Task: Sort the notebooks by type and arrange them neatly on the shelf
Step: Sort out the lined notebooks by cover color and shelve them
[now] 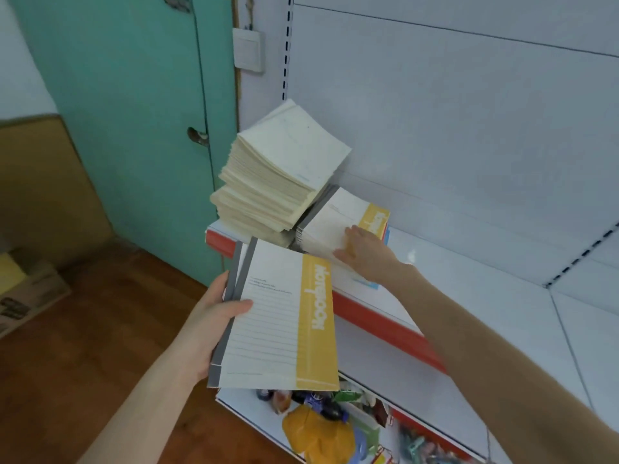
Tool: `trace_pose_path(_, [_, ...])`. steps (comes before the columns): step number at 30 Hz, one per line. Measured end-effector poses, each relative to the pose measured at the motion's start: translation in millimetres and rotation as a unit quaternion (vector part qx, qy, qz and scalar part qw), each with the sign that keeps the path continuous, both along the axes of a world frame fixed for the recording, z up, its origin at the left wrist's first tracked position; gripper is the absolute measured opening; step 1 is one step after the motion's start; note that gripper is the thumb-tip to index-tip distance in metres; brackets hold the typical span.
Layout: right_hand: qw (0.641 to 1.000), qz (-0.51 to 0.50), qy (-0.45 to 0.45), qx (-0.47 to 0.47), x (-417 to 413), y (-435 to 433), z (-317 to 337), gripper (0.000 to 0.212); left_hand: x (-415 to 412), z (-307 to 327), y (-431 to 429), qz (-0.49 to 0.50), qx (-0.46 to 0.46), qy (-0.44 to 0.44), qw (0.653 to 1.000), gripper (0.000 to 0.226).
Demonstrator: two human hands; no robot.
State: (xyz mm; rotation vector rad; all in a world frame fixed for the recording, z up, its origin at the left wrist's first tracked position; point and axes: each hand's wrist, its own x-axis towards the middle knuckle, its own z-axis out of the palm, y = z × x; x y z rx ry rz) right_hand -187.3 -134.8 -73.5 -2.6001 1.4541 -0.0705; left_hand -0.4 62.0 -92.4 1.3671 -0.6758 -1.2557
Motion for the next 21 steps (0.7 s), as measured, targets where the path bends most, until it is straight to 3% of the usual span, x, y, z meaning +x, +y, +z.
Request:
trace_pose_path(4, [0.999,0.041,0.01,-0.03,2.1,1.1,-9.7,0.028,10.1,-4.7,5.1,0.002,0.004,-0.018,1.0,0.045])
trace_pose_path(9, [0.991,-0.04,-0.123,-0.033,-9.1,21.8,29.1,0.028,3.7,-6.9,3.6,-0.012,-0.006,-0.026,1.0,0.038])
trace_pose_path(12, [0.987,-0.024,-0.145,-0.06,-19.5,56.2,41.8,0.025,-3.3,-5.3,-0.7,0.0,-0.01,-0.019,1.0,0.033])
trace_pose_path(17, [0.954,0.149,-0.131,-0.224,-31.2,122.3,17.5,0.017,-15.8,-2.6,-6.2,-0.006,-0.024,-0.028,0.999,0.02])
trace_pose_path(20, [0.933,0.235,-0.115,-0.246,-36.6,149.7,-6.8,0.025,-18.1,-0.6,-10.5,-0.029,-0.034,-0.021,0.999,0.054])
trace_pose_path(21, [0.933,0.249,-0.104,-0.239,-38.4,156.6,-13.1,0.028,-19.1,-1.6,-11.5,-0.023,-0.039,0.001,0.999,0.05])
